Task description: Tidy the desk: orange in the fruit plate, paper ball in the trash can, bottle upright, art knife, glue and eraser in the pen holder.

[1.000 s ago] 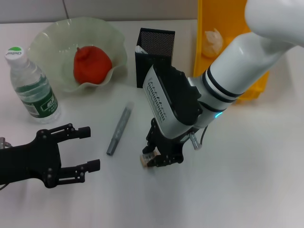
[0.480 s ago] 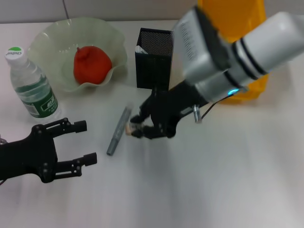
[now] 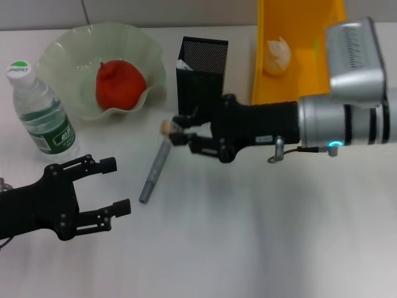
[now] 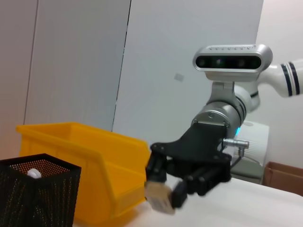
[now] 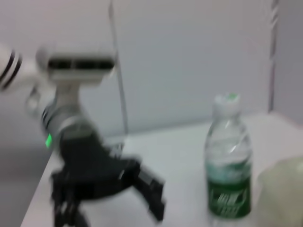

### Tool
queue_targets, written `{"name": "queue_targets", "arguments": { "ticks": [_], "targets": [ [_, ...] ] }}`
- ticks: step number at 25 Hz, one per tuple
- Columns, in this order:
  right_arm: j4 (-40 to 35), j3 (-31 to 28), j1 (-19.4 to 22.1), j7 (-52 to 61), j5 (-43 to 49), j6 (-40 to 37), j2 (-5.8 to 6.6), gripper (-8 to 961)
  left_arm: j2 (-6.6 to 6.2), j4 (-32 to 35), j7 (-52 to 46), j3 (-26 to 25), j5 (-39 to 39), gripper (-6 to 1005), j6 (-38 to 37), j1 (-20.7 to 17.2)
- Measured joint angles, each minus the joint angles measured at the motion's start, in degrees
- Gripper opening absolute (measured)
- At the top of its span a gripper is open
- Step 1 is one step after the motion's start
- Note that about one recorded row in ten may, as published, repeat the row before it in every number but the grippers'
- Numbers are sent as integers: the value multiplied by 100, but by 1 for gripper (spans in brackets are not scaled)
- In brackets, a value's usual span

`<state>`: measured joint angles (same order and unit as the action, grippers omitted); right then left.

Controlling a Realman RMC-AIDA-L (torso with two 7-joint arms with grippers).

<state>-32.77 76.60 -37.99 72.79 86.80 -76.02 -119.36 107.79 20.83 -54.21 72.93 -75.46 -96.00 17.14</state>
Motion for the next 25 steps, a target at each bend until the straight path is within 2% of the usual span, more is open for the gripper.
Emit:
{"name": "queue_targets", "arguments": {
  "ticks": [2, 11, 25],
  "targets": [
    [209, -126, 156, -362, -554, 20, 5, 252, 15, 0, -1, 2, 1, 825, 0, 0],
    [625, -850, 226, -834, -1070, 290, -16, 252, 32, 0, -113, 2, -16, 825, 25, 20],
    [634, -1003, 7, -866, -1280, 1338, 4, 253, 48, 5, -123, 2, -22, 824, 28, -12]
  ]
}}
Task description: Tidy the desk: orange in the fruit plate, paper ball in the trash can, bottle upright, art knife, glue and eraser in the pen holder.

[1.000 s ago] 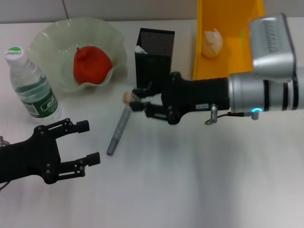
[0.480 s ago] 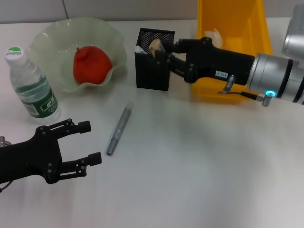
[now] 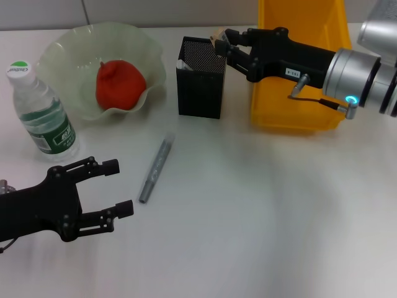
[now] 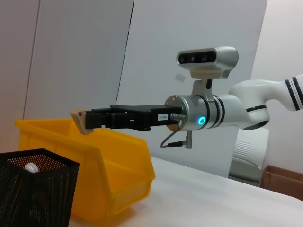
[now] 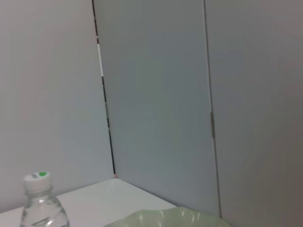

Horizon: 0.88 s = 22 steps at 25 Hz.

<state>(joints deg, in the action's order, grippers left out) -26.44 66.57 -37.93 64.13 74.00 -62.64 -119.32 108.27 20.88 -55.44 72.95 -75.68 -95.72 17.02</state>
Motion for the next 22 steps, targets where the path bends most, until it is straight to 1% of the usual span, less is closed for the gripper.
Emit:
{"name": "queue_targets", "arguments": {
  "ticks": [8, 17, 22],
  "targets": [
    [92, 55, -258, 11, 34, 374, 5, 252, 30, -2, 6, 0, 1, 823, 1, 3],
    [235, 260, -425, 17, 53, 621, 5, 326, 36, -5, -10, 0, 3, 823, 2, -2],
    [208, 339, -431, 24, 47, 653, 5, 566, 37, -5, -12, 0, 0, 823, 10, -14]
  ]
}}
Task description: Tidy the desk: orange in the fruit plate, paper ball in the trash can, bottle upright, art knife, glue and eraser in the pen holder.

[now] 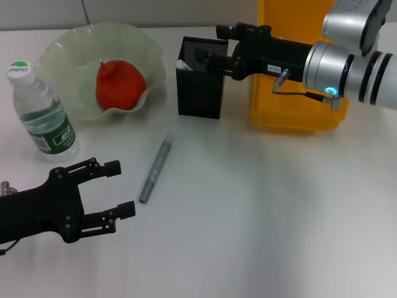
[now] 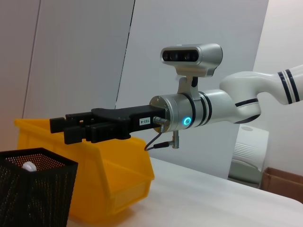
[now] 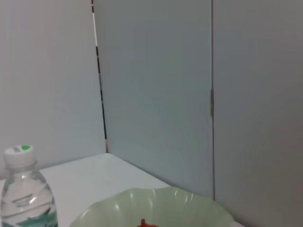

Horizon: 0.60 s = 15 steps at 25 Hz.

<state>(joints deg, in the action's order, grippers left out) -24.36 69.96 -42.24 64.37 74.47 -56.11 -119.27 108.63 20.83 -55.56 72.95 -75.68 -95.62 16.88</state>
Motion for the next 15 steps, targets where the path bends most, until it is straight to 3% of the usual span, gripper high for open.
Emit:
{"name": "queue_targets", "arguments": {
  "ticks": [4, 10, 15],
  "targets": [
    [-54, -46, 56, 6, -31, -39, 0, 721, 0, 0, 0, 0, 0, 823, -13, 0],
    [-61, -57, 78, 94, -42, -116, 0, 733, 0, 0, 1, 0, 0, 822, -20, -1],
    [-228, -224, 287, 526, -66, -687, 21, 743, 0, 7, 1, 0, 0, 822, -30, -1]
  ]
}}
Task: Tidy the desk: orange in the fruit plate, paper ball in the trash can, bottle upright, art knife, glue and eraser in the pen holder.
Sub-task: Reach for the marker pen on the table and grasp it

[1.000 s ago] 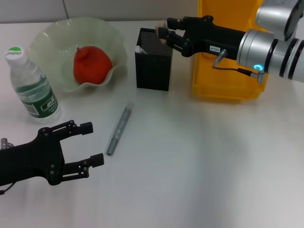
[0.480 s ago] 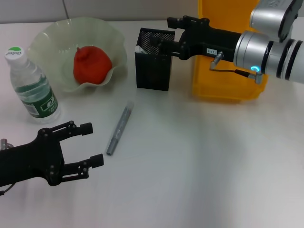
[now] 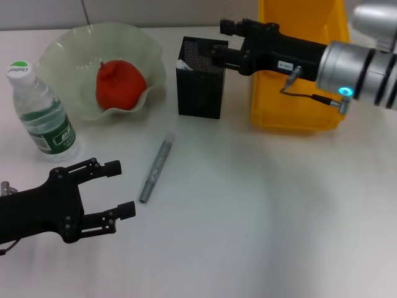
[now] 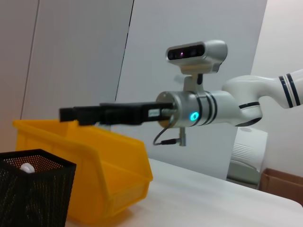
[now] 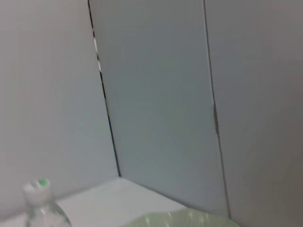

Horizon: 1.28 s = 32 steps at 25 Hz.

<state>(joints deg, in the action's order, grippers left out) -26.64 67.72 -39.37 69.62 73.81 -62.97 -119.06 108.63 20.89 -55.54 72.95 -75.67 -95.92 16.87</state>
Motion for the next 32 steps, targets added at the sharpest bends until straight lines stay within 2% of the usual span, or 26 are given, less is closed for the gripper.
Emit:
{"name": "queue_targets", "arguments": {
  "ticks": [5, 10, 13, 20, 26, 32],
  "targets": [
    [-349, -8, 492, 230, 32, -1011, 64, 754, 0, -3, -4, 0, 0, 822, 14, 27],
    [-393, -45, 1010, 198, 261, -1829, 148, 764, 9, -6, -67, 0, 3, 822, 60, 51],
    [-439, -352, 1458, 3, 610, -2267, 136, 770, 21, -6, -151, -1, 20, 822, 121, 67],
    [-194, -951, 1783, -912, 1464, -2407, 97, 795, 84, 7, -166, -132, 4, 821, 147, 82],
    [214, -1343, 2056, -1980, 1826, -2608, 142, 795, 94, 29, -307, -140, -1, 821, 343, 82],
    [439, -1548, 2221, -2334, 1961, -2707, 200, 796, 102, 46, -398, -141, -5, 821, 442, 89]
  ]
}}
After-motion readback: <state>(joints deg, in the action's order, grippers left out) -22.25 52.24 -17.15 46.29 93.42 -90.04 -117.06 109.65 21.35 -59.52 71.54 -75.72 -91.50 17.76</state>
